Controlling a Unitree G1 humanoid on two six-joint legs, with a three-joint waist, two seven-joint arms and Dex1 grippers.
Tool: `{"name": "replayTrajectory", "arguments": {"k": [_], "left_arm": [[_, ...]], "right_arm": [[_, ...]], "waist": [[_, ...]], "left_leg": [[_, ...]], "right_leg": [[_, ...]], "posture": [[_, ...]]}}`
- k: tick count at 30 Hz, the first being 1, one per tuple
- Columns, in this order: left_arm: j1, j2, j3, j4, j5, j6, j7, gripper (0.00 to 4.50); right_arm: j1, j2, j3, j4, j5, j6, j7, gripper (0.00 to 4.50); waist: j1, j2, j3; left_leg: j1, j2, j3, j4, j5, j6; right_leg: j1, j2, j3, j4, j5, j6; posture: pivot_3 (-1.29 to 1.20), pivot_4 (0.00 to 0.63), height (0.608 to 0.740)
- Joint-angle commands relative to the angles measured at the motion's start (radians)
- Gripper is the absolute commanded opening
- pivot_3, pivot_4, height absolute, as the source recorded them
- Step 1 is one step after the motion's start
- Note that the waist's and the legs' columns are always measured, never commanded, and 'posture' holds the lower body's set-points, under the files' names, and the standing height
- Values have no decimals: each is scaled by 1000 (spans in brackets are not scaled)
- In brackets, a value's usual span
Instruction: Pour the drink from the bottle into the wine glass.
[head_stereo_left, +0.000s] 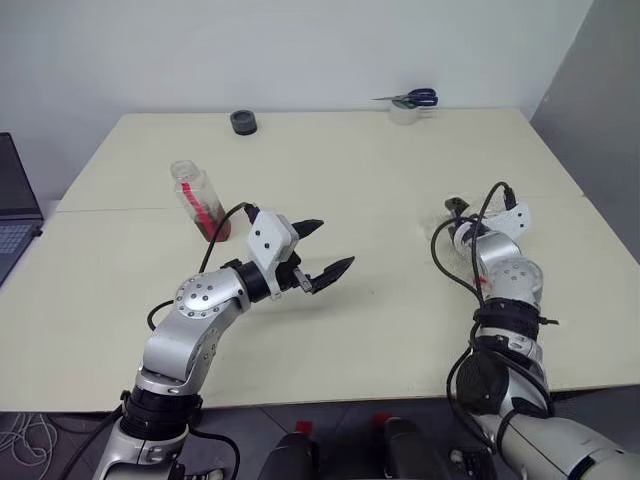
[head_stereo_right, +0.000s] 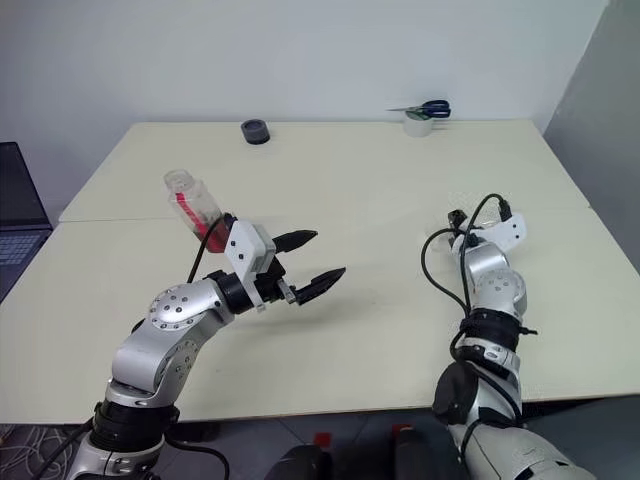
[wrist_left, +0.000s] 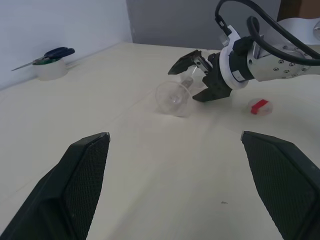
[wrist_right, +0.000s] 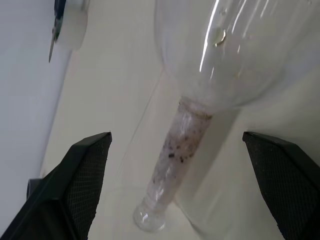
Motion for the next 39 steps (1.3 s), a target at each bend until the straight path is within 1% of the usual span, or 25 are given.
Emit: {"name": "replayTrajectory", "arguments": {"k": [1,7,23,25,27,30,35,37,39], "left_arm": [[-17,-1,8,-12,-1,-18,-5,4493],[-26,-8,1,-9,2,-18,-5,4493],[-32,-23,-7,-12,2,-4,-5,4493],[-31,-24,-8,-15,1,-3,-5,4500],[-30,-24,-9,-16,0,-2,-6,4500],[-27,-23,-9,-17,0,-2,-7,4500],[-23,-22,-12,-20,-1,-2,-9,4500],[-22,-23,-13,-20,-1,-4,-10,4500],[-20,-21,-14,-19,-1,-5,-11,4500]], "right_arm": [[-44,-15,-7,77,11,-69,19,4500],[-83,-26,-7,190,28,-104,36,4500],[-111,-53,-2,281,25,-117,79,4500],[-113,-53,0,296,23,-123,87,4104],[-113,-52,1,303,24,-126,93,3556],[-114,-54,4,310,23,-126,97,2429],[-109,-65,18,312,8,-121,108,680],[-106,-71,30,310,0,-116,116,293],[-103,-77,61,303,-23,-114,133,245]], "waist": [[-2,0,0],[-12,0,0],[-14,0,0],[-14,0,0],[-15,0,0],[-18,0,0],[-17,0,0],[-14,0,0],[-11,0,0]], "left_leg": [[0,0,0,0,0,0],[0,0,0,0,0,0],[1,1,0,1,0,0],[1,1,0,1,0,0],[1,1,1,1,0,0],[1,1,1,0,0,0],[1,1,1,0,0,0],[1,1,1,0,0,0],[0,1,-1,0,0,0]], "right_leg": [[0,0,0,0,0,0],[0,0,0,0,0,0],[1,0,1,1,0,0],[1,0,1,1,0,0],[1,0,1,1,0,0],[1,1,2,1,0,0],[1,1,1,0,0,0],[1,0,1,0,0,0],[1,0,1,0,0,0]], "posture": [[0,150,740],[0,150,740],[0,150,740],[0,150,740],[0,150,740],[0,150,740],[0,150,740],[0,150,740],[0,150,740]]}}
